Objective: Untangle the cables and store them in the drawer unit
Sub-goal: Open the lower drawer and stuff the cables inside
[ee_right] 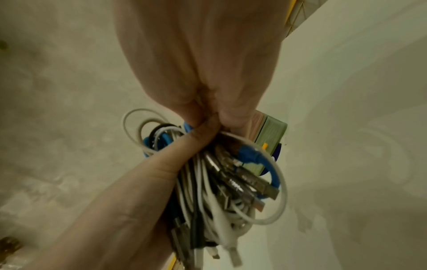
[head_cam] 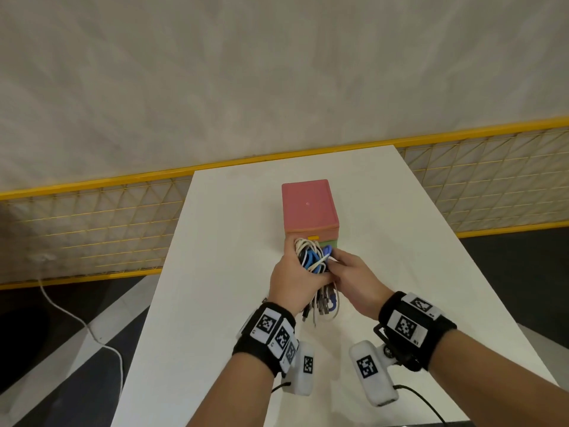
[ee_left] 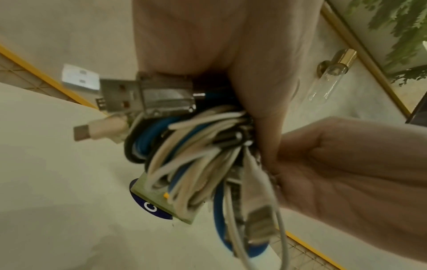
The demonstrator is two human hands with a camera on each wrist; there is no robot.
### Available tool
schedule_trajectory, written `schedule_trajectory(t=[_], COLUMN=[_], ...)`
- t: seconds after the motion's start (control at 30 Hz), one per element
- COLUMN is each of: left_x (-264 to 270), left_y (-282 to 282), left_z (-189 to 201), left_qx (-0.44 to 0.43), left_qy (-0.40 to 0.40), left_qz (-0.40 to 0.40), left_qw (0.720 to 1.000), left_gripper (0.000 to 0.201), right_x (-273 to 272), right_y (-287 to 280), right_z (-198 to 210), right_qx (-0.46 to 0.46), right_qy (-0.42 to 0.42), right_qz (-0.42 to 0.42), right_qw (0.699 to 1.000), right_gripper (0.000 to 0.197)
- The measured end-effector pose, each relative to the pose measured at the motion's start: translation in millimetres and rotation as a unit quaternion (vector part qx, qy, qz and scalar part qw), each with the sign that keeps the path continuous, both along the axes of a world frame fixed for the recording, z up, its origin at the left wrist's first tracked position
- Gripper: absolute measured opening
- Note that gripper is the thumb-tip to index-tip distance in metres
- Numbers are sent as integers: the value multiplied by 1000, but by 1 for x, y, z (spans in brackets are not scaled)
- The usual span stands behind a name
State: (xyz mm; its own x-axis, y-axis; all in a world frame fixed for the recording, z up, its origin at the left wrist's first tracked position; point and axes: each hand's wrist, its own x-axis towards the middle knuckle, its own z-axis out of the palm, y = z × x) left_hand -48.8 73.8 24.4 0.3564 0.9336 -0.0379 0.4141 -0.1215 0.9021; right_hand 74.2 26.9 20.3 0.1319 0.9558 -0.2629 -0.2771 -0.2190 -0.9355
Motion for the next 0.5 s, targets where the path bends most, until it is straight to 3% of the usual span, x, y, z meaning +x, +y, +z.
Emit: schedule_trajectory(t=[0.13,0.3,0.37,0.5], left_x=[-3,-14,-18,-21], left_y=[14,26,30,48], left_z=[-6,-10,-12,-14], left_qx=[-25,-160,-171,-115], left_qy=[29,-54,-58,35], left_qz=[1,3,16,23], left_qw=[999,986,983,993], left_gripper=[69,59,56,58], right_x=[-2,1,7,32], right_y=[-1,-8,-4,19], right_z=[-8,-11,-7,-17], right_qx=[-2,-6,-25,-86], right_qy=[25,78,27,-221], right_qz=[-28,32,81,141], right_qw=[999,996,996,961], right_gripper=[31,33,31,34])
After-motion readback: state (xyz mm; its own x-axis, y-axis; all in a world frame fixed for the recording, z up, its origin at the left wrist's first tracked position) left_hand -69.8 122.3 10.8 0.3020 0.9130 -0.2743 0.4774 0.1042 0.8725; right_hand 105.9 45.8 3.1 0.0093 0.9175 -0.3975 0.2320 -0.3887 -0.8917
